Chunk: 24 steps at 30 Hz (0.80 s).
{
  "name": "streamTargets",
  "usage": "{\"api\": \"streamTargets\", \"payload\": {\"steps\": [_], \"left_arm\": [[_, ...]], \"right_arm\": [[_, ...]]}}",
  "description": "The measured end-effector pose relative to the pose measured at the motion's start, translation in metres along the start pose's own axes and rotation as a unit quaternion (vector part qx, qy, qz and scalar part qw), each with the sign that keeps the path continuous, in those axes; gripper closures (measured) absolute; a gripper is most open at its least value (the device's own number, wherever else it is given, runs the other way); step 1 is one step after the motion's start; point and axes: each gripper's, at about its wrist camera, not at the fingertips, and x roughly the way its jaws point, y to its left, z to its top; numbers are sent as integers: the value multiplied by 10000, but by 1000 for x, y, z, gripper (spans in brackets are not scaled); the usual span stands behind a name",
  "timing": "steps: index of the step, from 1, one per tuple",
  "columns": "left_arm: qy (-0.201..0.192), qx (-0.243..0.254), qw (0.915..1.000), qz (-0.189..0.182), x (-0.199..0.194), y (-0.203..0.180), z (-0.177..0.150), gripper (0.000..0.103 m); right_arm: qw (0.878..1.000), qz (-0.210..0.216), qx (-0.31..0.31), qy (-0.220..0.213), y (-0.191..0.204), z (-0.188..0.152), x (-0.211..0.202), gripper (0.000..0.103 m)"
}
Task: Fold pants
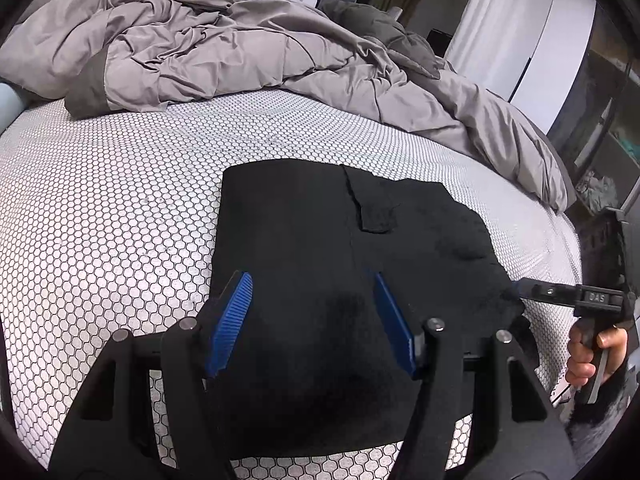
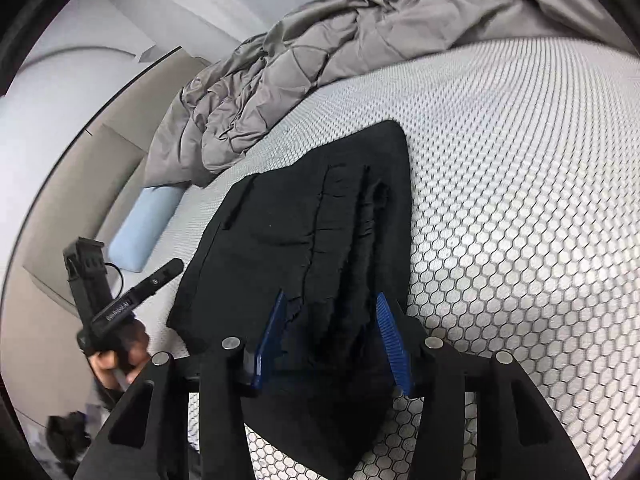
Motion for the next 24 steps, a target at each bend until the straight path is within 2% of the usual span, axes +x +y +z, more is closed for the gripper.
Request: {"api": "streamTargets", "payload": {"steps": [4,7,9,13,16,19,22,24], "left_arm": [[24,81,9999,55,1,-3,-2,43],[2,109,9999,89,0,-3,-3,43],[-19,90,9999,94,-2,-2,-3,43],[-37,80,9999,100,-6,0,-4,43],[-12,103,9999,106,-5,-1,-5,43],[-2,147,9998,123,-4,-3,-6,43],[-31,128,9998,133,-6,-2,-5,43],[-49,52,9999,87,-8,2,-3,43]], "right_arm": [[9991,284,193,253,-11,9,23,53],[9983,414,314,254,-10,12,23,54],[9993,312,170,127,0,12,14,54],[9986,477,-220,38,21,6,4,54],[9979,445,-388,268,24,2,18,54],[9958,706,51,576,7,1,46,55],[9949,841,380,411,-6,7,48,78],[9963,792,226,246,2,8,37,83]]}}
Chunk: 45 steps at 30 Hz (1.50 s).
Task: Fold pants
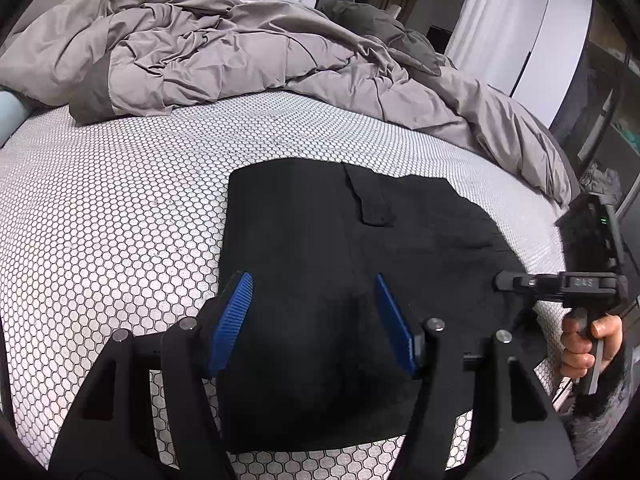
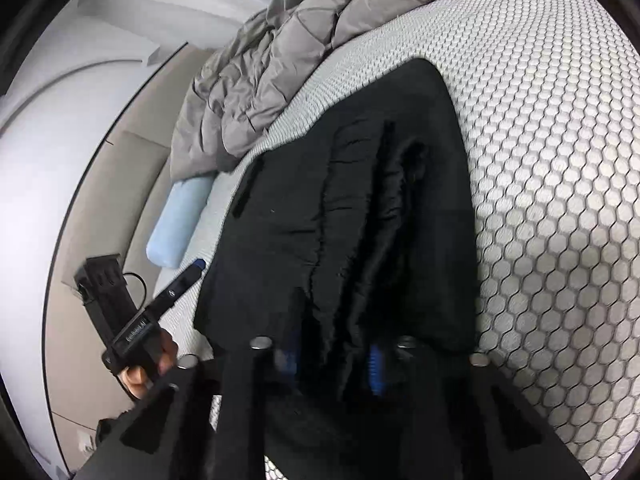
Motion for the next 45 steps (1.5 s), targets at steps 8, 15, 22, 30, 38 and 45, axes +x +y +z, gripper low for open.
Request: {"api": "streamTargets", "payload": {"steps": [8,15,22,30,38,45], "left_arm": [[-16,-338,9994,-28,-9,24,2,43],[215,-293,9992,169,-1,29,-4,43],[612,-367,9974,52,20,24,-14,43],[866,145,9961,66,13,4,-35,54],[-12,562,9981,261,-31,-11,-29,53],[331,1734,9823,-633,-3,-73,-41,46]], "right_arm": [[9947,-128,-875,-528,66,-34,-65,85],[9962,-814,-55,303,4,-47,-22,82],[9943,-989,-160,-363,10,-39,-52,55],[9915,-1204,35,-495,-14,-16,-34,72],[9692,-2070,-884,-999,41,-17,-69,65],[9580,-1800,-2197,-388,109,-42,3,65]]}}
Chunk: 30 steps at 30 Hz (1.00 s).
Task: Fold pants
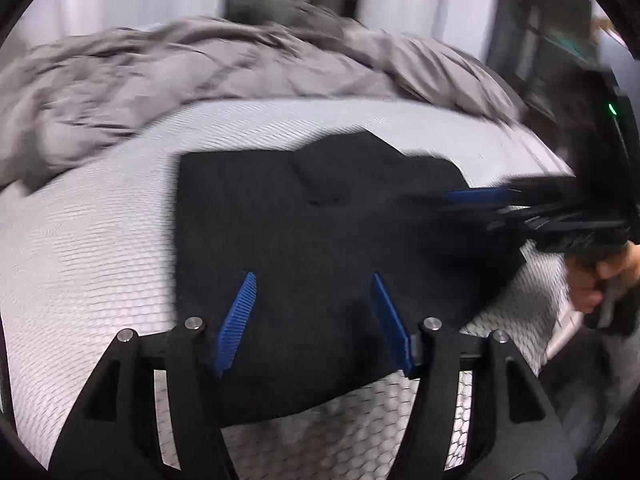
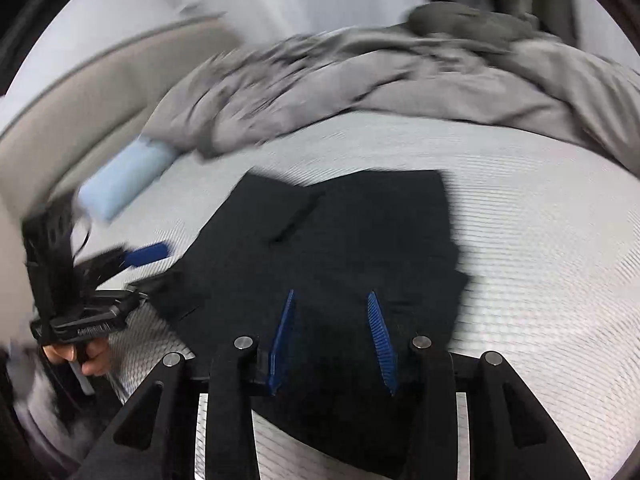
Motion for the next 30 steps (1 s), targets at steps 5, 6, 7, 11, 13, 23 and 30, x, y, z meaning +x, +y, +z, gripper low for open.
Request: {"api": "streamTargets", "payload": {"steps": [5,6,7,11,13,23,30], "left_arm": [[592,506,9969,123,26,-17,-9,44],[610,479,9969,92,24,-15,-10,43],[625,438,9971,67,23,-10,-11,43],[601,244,9979,-35,11,9,-18,43],[598,297,9977,103,9,5,-18,43],[579,34,9981,228,22,2,20,43],[661,15,9978,70,29,23,13,43]], "right_arm": [[9955,-280,-705,574,29,-12,53,65],[9928,-469,-934,588,32,-16,49,65],[9886,-760,-1134,630,34,-20,45,64],[9772,-1480,-1353,698,9,-44,7,62],[9825,-1290,-1153,691,-4,-46,-9,61],[9961,-712,-513,37,18,2,19,52],[9751,-1744,-1232,600,5,-11,35,53]]}}
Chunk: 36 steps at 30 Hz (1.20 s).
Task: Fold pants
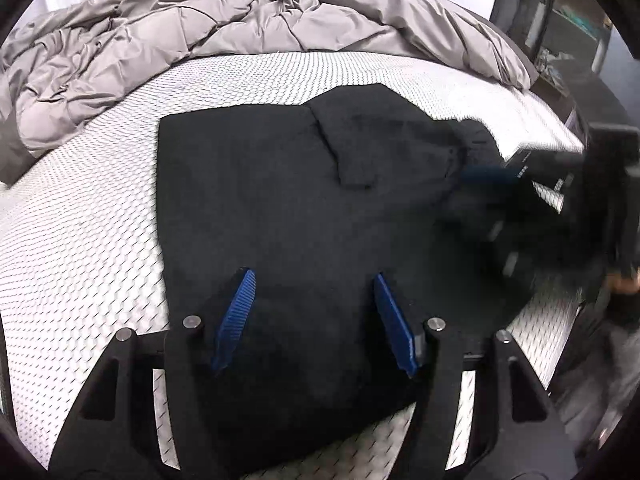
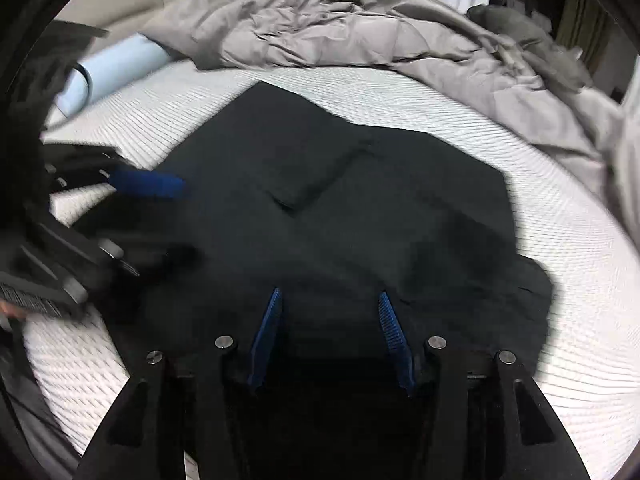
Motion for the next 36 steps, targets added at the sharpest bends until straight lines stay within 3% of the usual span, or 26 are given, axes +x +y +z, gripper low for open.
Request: {"api": "streamTargets", "payload": {"steps": [3,6,9,11,15,17,22,24,26,28,32,34,36], "left_arm": [[5,15,10000,19,-6,4,-13,37],[-65,115,9996,231,-16,2,-12,38],[-498,69,9984,242,-35,1,2,38],[-570,68,9982,175,-34,-1,16,38],[-143,80,9993,340,7,4,40,39],[141,-59,9994,325,30,12,38,39],[-18,22,10000,26,20,22,29,39],[15,-103,9999,72,16,32,25,39],[66,-256,9996,81,12,37,23,40],[82,-440,9988,199,4,40,26,47],[-405,-464,9976,308,-14,37,48,49],[-308,-446,9980,324,-4,36,64,49],[30,-354,9989,307,20,35,77,49]], "right_arm": [[10000,-52,6,-8,-21,-24,-17,55],[9998,34,115,-134,-27,-21,-26,54],[9970,477,458,-393,-31,-11,-32,54],[9935,741,683,-523,-27,3,-30,54],[9939,889,556,-328,-1,35,1,54],[9969,706,343,-41,8,38,25,54],[9996,70,143,232,-21,10,17,57],[9990,295,260,199,-36,-3,8,58],[9991,181,354,135,-41,-7,0,58],[9976,369,581,-24,-45,-3,-6,55],[9941,550,922,-177,-46,11,-4,54],[9940,489,960,-167,-38,25,4,54],[9928,718,953,-132,-30,37,16,54]]}}
